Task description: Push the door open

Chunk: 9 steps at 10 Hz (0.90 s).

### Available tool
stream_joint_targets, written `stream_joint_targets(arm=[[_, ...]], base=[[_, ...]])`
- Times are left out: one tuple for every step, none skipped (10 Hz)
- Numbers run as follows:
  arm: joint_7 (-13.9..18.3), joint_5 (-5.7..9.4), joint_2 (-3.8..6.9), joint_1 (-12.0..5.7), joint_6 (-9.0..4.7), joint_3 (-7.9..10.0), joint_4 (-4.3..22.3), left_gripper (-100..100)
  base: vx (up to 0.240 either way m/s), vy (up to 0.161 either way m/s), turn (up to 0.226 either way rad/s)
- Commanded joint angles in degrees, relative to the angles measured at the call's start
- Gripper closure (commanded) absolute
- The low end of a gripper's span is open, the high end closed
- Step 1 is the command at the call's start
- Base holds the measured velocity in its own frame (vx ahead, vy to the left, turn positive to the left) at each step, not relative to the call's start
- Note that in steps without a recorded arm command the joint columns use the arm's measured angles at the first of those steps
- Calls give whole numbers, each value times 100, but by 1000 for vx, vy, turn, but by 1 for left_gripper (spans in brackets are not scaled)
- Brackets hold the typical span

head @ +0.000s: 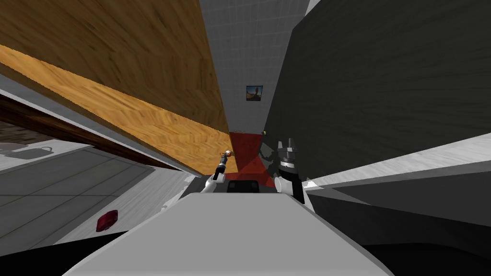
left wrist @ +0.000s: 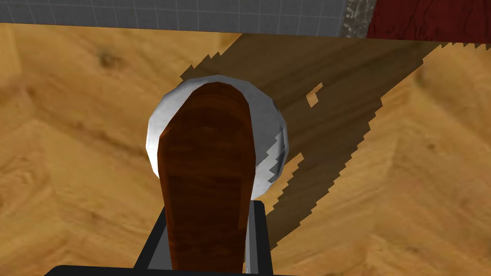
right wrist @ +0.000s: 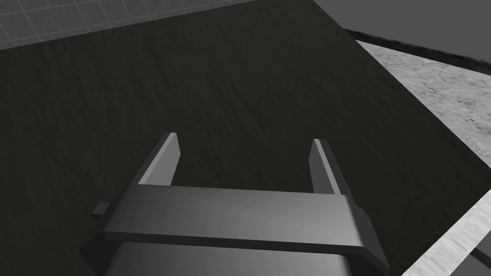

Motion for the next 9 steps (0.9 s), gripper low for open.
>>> stream_joint_targets(arm=[[-35,73,76,-47,-90,159,129,100],[-67,108,82,-52,-92,231,141,100],[-101,143,86,-58,-94,305,153,100],[-134,178,88,-63,-96,379,165,100],[-134,178,88,-63,-96,379,165,100],[-184,230,87,-71,-99,490,184,100],[-216,264,84,-76,-101,561,196,100],[-248,298,80,-82,-103,632,207,100],[-278,330,74,-87,-104,700,219,100]], base=[[89,-41,38],[167,-98,108],[196,-99,93],[196,-112,77],[144,-62,60],[167,-41,46],[205,-90,95],[203,-100,92],[190,-92,77]])
